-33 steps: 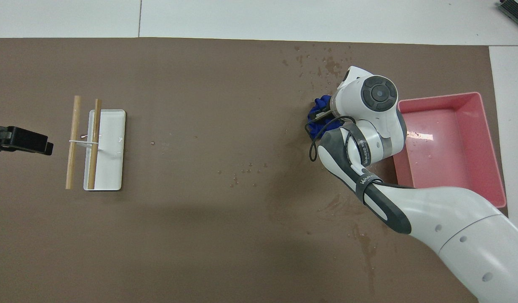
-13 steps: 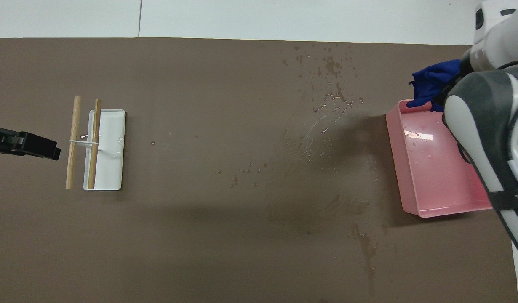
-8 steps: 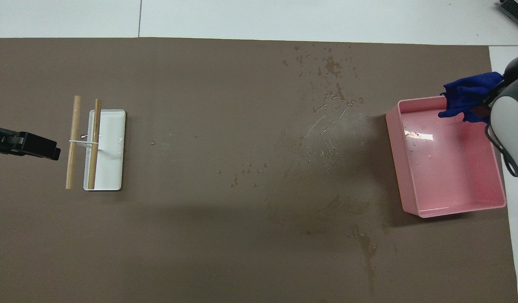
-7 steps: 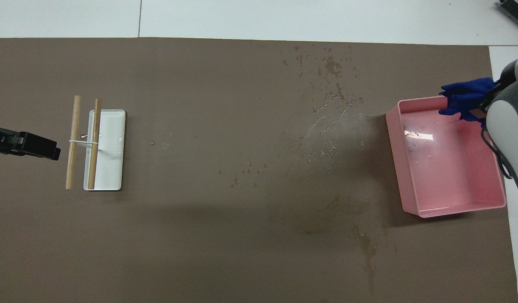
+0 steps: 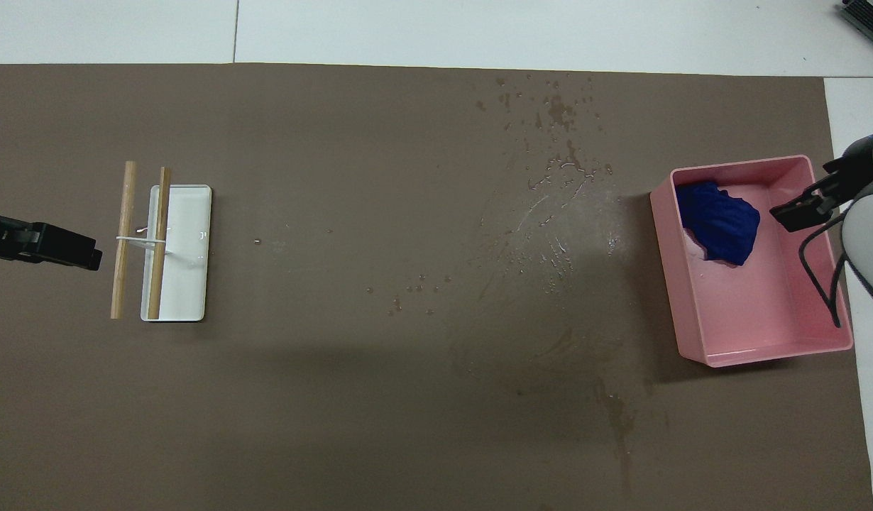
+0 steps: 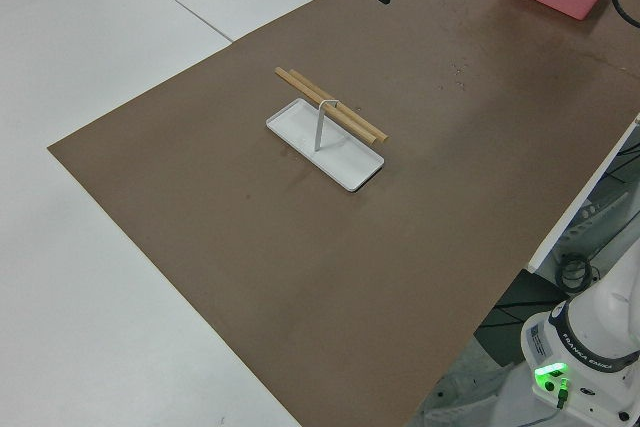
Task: Wipe water with towel using both arms
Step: 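Open the right gripper to drop the towel into the pink bin, then withdraw the right gripper from the pink bin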
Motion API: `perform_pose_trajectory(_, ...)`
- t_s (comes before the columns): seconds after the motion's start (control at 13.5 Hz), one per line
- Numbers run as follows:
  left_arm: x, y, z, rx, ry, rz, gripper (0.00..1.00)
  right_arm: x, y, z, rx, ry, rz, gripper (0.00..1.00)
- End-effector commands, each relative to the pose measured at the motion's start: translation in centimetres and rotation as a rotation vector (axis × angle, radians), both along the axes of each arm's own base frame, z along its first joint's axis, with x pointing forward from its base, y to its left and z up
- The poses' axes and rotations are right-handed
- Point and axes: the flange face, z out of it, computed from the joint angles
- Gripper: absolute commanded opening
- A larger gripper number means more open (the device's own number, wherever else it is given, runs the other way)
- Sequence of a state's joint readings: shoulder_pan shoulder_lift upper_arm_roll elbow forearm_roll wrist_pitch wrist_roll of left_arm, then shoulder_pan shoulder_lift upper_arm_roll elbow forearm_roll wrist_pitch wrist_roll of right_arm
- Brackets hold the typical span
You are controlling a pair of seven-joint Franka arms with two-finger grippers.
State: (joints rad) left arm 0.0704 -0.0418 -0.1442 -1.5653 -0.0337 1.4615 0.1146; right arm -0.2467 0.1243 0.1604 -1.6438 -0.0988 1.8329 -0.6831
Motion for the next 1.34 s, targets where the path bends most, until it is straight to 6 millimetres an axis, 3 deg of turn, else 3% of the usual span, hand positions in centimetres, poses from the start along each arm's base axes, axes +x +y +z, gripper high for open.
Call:
perform_pose_trajectory(0.0, -0.6, 0.2, 0.1, 0.017, 0.004, -0.007, 1.00, -2.0, 1.5, 3.7, 0.030, 0.039, -0.160, 1.00)
perform_pose_trajectory(0.3, -0.6, 0.3, 0.1, 0.017, 0.004, -0.006, 1.00, -5.6, 6.4, 7.7, 0.056, 0.091, -0.318, 1.00)
perform_pose_trajectory(0.52, -0.6, 0.3, 0.1, 0.016, 0.003, -0.006, 1.00, -8.4, 8.1, 10.3, 0.049, 0.103, -0.414, 1.00)
perform_pose_trajectory(0.74, -0.6, 0.2, 0.0, 0.017, 0.006, -0.007, 1.00, -9.3, 10.2, 10.7, 0.137, 0.147, -0.577, 1.00)
perform_pose_trajectory(1.11, -0.6, 0.2, 0.1, 0.017, 0.004, -0.007, 1.00, -8.3, 10.9, 10.7, 0.181, 0.067, -0.547, 1.00)
perform_pose_trajectory(1.26, -0.6, 0.2, 0.1, 0.017, 0.004, -0.006, 1.00, -8.0, 12.9, 10.0, 0.180, 0.065, -0.515, 1.00)
